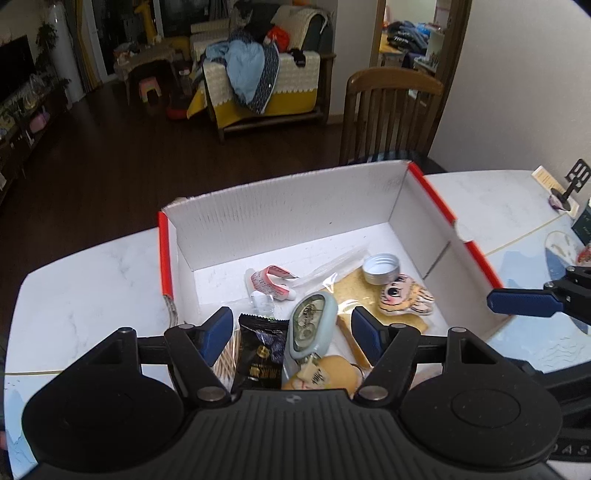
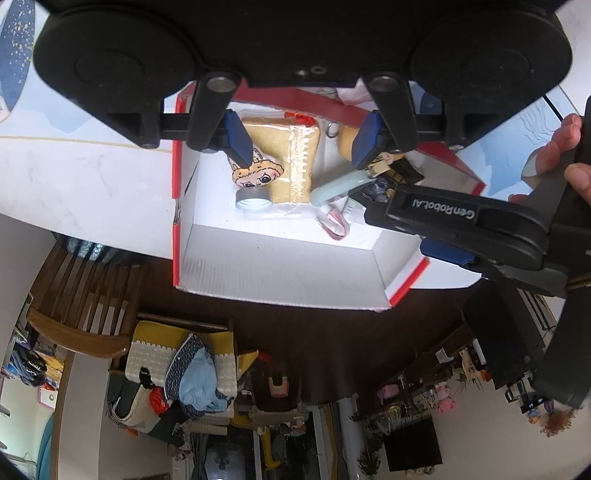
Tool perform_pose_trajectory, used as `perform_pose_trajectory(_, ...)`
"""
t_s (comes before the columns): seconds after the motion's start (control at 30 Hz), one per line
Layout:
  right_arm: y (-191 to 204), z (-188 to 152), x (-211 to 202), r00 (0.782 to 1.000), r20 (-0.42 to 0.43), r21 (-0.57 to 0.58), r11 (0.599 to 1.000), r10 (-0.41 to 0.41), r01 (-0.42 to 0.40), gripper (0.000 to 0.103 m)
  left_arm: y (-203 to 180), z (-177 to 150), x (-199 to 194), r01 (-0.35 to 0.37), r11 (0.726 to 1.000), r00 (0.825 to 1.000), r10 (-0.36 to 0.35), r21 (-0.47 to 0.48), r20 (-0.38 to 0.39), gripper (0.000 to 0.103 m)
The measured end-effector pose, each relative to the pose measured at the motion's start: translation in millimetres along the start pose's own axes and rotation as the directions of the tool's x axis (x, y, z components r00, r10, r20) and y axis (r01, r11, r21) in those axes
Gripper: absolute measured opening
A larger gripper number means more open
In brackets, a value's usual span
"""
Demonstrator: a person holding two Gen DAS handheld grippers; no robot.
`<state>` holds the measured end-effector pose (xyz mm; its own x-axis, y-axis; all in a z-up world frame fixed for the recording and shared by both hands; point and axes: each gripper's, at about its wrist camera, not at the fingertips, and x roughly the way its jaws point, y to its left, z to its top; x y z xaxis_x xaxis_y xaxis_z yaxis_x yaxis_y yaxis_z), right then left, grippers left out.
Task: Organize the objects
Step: 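Withdraw both tools from the box toward the plastic bag and candy packet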
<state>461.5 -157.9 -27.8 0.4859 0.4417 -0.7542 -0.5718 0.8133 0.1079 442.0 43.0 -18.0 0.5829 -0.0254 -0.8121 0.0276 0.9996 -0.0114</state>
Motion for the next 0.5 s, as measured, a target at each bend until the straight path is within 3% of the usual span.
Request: perform_pose_trajectory(0.5,18,-15,-67,0.995,0.099,-0.017,1.0,-0.001,0.003,0.059,-21,-28,-90,0.024,1.0,0.993,-0.024,0.001,0.115,0.07)
